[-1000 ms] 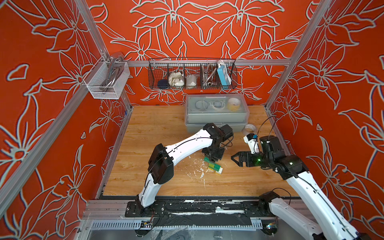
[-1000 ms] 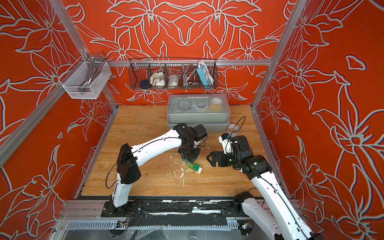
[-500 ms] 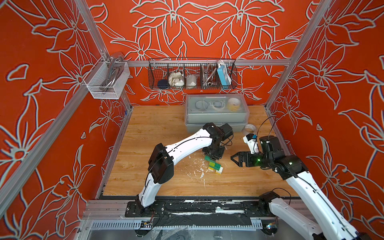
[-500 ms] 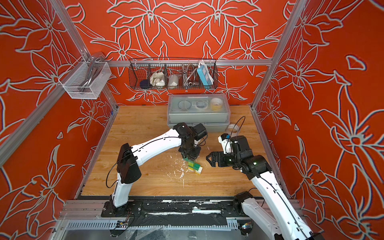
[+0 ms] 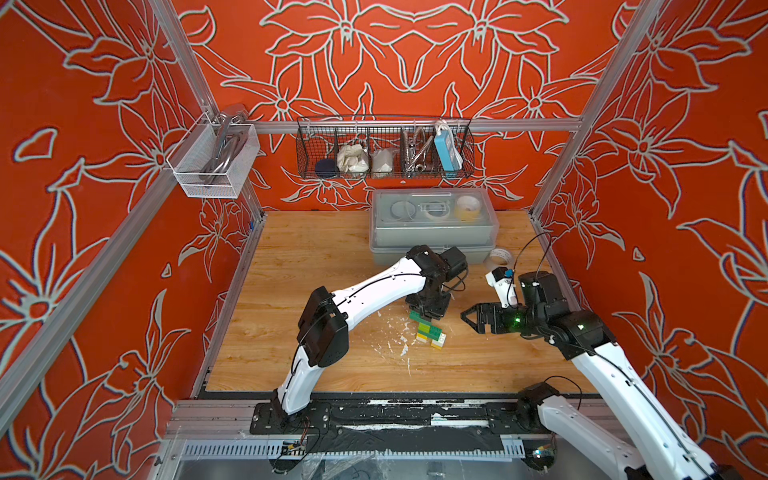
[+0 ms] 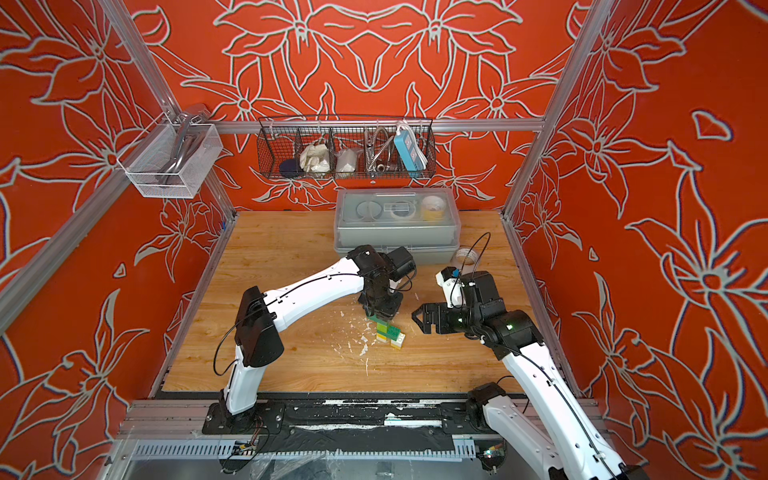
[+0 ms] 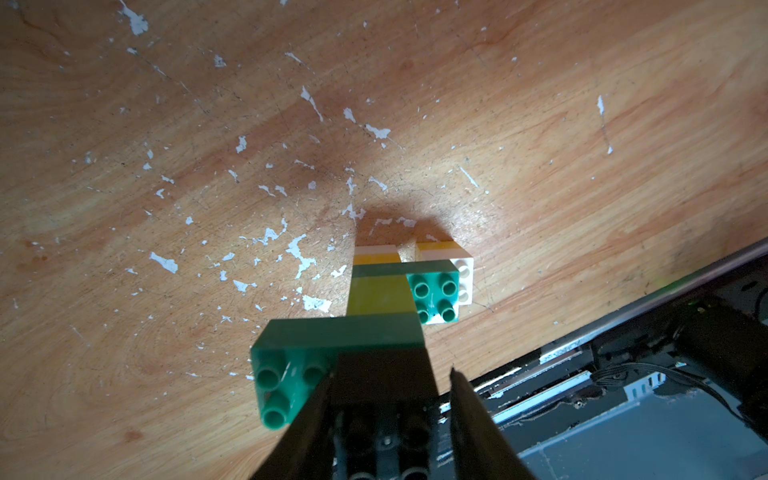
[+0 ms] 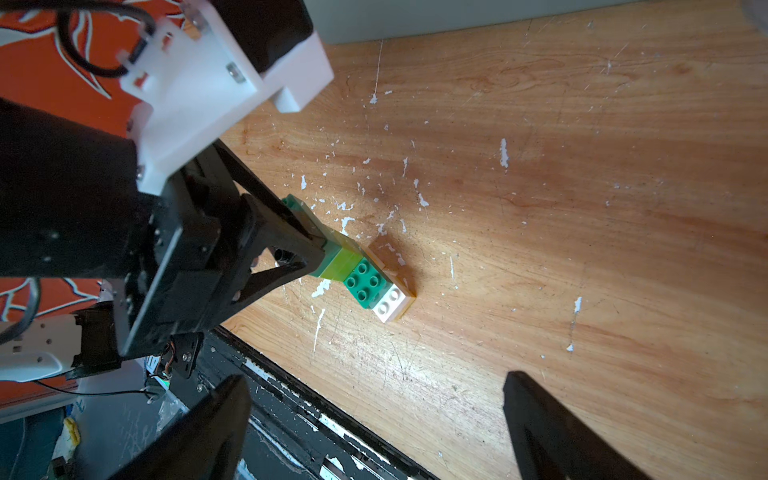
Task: Assemble a giraffe with lego
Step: Assemble the lego brick with the lego brick.
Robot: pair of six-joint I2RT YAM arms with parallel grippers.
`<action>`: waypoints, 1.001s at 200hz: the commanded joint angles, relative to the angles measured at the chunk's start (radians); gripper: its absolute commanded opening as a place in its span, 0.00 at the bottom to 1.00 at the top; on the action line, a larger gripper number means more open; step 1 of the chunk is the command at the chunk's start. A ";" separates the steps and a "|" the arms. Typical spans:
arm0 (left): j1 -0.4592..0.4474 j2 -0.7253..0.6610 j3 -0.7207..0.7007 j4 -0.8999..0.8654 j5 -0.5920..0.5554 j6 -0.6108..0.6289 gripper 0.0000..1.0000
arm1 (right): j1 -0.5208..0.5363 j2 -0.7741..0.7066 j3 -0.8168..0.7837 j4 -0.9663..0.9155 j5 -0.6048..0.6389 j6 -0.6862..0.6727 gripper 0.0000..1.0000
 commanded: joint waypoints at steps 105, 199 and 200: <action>-0.031 -0.027 -0.017 -0.057 -0.012 -0.032 0.44 | -0.007 -0.017 -0.015 0.003 -0.015 -0.001 1.00; -0.033 -0.061 0.023 -0.065 -0.029 -0.038 0.50 | -0.007 -0.016 -0.017 0.003 -0.015 -0.001 1.00; -0.033 -0.061 0.022 -0.065 -0.029 -0.038 0.50 | -0.007 -0.016 -0.017 0.003 -0.015 0.000 1.00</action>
